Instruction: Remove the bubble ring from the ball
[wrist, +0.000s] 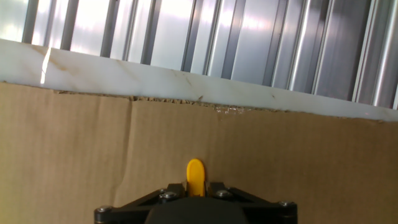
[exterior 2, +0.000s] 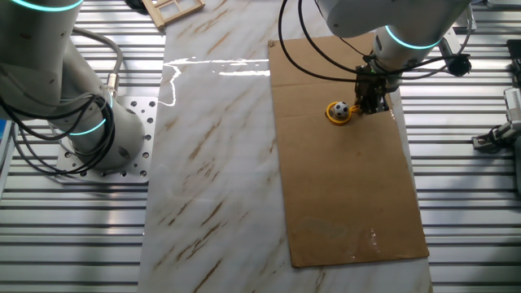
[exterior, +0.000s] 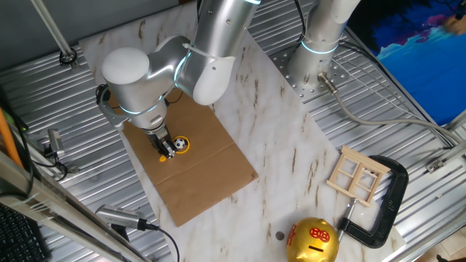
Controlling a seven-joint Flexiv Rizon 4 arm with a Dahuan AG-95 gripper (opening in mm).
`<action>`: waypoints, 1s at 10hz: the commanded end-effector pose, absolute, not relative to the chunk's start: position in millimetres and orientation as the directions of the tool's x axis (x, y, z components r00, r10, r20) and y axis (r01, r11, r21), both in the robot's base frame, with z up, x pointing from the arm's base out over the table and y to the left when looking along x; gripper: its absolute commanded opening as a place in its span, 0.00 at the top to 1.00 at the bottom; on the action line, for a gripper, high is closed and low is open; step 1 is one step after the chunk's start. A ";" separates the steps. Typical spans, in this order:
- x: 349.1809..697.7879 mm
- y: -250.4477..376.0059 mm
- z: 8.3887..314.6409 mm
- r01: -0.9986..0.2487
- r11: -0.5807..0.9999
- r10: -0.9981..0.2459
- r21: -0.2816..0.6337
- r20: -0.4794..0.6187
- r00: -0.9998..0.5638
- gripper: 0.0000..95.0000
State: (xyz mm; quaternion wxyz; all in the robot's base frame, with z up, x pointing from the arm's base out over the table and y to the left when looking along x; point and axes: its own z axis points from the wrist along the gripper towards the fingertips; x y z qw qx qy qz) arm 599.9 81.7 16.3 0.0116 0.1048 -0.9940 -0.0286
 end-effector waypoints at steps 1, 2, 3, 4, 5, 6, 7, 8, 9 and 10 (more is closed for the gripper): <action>599.9 81.6 16.1 -0.208 0.976 -0.210 0.059 0.017 -0.978 1.00; 599.9 81.6 16.1 -0.208 0.976 -0.210 0.059 0.017 -0.978 1.00; 599.9 81.6 16.1 -0.208 0.976 -0.210 0.059 0.017 -0.978 1.00; 599.9 81.6 16.1 -0.208 0.976 -0.210 0.059 0.017 -0.978 1.00; 599.9 81.6 16.1 -0.208 0.976 -0.210 0.059 0.017 -0.978 1.00; 599.9 81.6 16.1 -0.208 0.976 -0.210 0.059 0.017 -0.978 1.00; 596.7 83.6 21.9 -0.222 0.974 -0.224 0.054 0.021 -0.974 1.00; 596.5 83.5 22.2 -0.223 0.973 -0.224 0.054 0.021 -0.974 1.00; 596.3 83.6 22.5 -0.223 0.973 -0.225 0.054 0.021 -0.974 1.00; 596.1 83.7 23.0 -0.224 0.973 -0.225 0.055 0.020 -0.974 1.00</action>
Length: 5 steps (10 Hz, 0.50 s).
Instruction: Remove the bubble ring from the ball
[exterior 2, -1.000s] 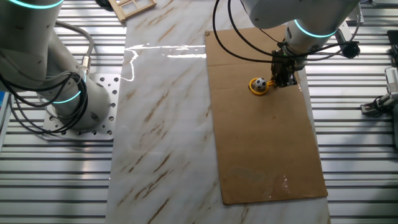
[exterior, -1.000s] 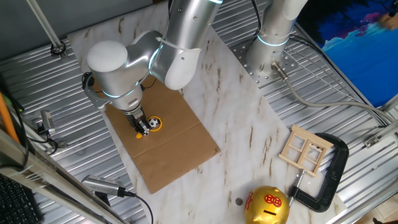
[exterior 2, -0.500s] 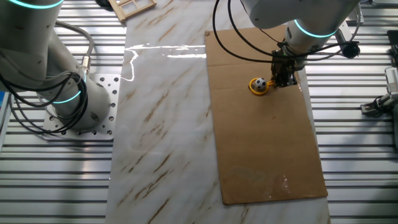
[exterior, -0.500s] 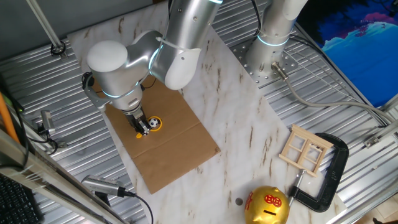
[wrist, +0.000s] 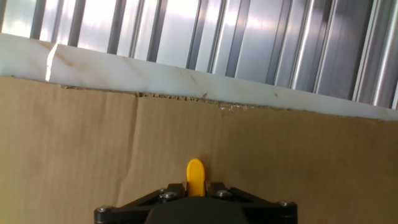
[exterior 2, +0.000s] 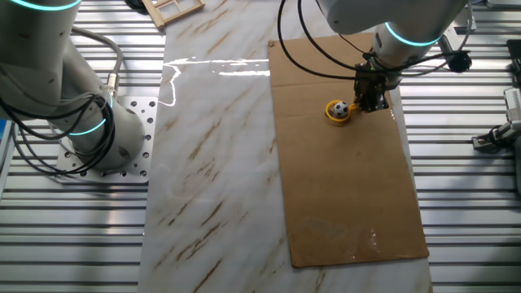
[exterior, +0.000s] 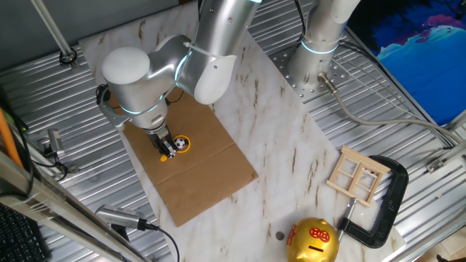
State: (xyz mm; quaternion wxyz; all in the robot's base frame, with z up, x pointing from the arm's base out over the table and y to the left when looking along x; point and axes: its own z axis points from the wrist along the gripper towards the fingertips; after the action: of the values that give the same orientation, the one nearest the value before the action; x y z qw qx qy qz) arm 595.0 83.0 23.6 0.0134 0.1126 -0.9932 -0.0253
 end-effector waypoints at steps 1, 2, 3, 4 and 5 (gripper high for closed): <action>595.9 83.6 23.3 -0.224 0.973 -0.225 0.056 0.020 -0.974 1.00; 595.7 83.6 23.6 -0.225 0.973 -0.226 0.056 0.020 -0.974 1.00; 595.4 83.7 24.3 -0.225 0.973 -0.226 0.056 0.020 -0.974 1.00; 594.9 83.7 25.3 -0.225 0.973 -0.227 0.056 0.020 -0.974 1.00; 594.5 83.2 26.5 -0.226 0.972 -0.228 0.056 0.021 -0.974 1.00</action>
State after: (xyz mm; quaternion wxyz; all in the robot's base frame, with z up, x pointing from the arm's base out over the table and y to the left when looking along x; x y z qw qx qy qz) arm 594.5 82.5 27.3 0.0135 0.1148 -0.9929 -0.0270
